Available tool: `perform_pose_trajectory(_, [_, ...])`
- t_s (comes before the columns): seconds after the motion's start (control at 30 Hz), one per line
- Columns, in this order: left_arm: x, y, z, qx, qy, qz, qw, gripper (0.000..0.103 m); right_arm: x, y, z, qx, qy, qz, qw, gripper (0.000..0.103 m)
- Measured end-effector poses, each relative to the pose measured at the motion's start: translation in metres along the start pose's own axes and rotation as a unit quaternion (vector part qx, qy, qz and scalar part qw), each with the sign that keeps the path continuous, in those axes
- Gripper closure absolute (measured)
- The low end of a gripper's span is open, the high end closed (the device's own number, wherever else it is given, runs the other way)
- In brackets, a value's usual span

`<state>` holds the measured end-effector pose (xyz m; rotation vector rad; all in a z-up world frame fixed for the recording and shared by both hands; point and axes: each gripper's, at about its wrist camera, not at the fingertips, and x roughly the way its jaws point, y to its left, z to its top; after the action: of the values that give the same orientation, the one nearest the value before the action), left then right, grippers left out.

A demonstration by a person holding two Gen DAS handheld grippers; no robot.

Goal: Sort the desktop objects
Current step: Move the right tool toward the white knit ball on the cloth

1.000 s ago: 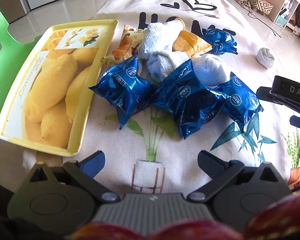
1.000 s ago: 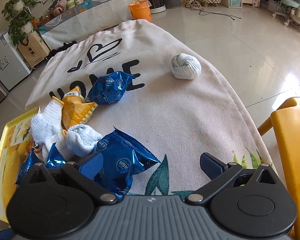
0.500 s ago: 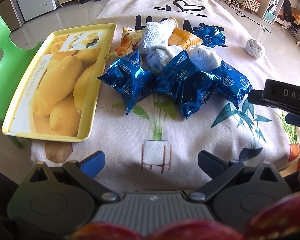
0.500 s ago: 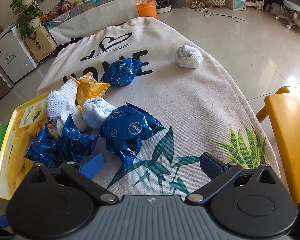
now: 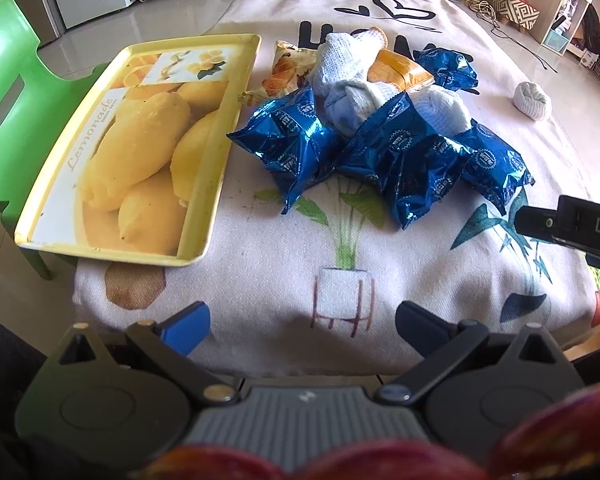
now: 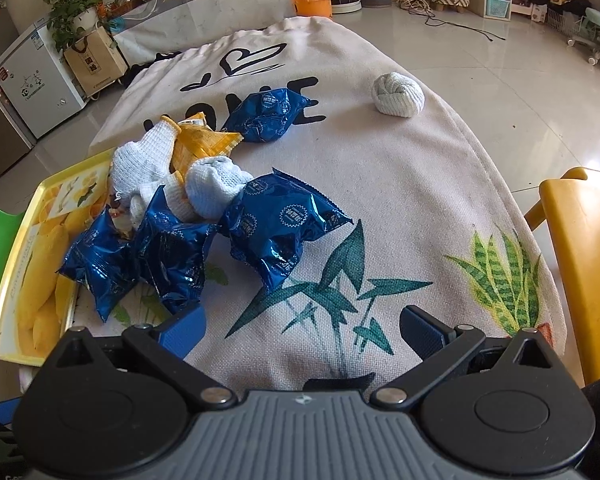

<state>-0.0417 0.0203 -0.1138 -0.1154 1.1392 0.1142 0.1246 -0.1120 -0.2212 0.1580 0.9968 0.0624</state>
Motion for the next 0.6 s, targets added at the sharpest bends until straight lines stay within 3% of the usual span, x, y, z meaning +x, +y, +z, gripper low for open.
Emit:
perform_pose_trajectory(0.33, [-0.008, 0.007, 0.014, -0.031, -0.017, -0.012, 0.9993, 0.001, -0.007, -0.003, 0.012, 0.014, 0.002, 0.017, 1.000, 0.002])
perform_pose_trajectory(0.6, [-0.006, 0.016, 0.043, -0.063, -0.018, -0.026, 0.9975, 0.001, -0.012, -0.007, 0.043, 0.003, 0.016, 0.019, 1.000, 0.002])
